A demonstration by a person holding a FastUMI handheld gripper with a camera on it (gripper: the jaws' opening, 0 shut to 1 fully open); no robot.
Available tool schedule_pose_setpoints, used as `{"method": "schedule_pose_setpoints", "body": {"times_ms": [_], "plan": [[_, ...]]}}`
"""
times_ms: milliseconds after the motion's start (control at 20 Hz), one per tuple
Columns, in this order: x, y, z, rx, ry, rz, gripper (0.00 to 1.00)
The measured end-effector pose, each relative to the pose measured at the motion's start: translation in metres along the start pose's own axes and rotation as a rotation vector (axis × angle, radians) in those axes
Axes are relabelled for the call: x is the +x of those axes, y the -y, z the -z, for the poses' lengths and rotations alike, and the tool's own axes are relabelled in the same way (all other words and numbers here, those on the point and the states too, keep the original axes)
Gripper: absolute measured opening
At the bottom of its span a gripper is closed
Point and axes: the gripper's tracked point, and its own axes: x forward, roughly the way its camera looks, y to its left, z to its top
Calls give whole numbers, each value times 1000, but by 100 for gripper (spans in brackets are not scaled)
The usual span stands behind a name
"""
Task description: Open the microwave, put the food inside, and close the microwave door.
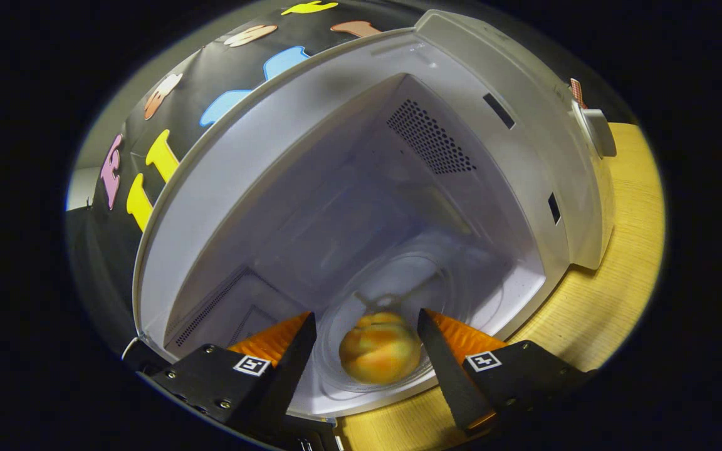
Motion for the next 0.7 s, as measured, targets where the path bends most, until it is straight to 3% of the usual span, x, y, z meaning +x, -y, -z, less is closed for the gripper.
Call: {"method": "schedule_pose_setpoints", "body": {"times_ms": [300, 700], "plan": [[-26, -10, -14, -50, 7, -17, 98], [-136, -18, -47, -231, 79, -23, 97]]}}
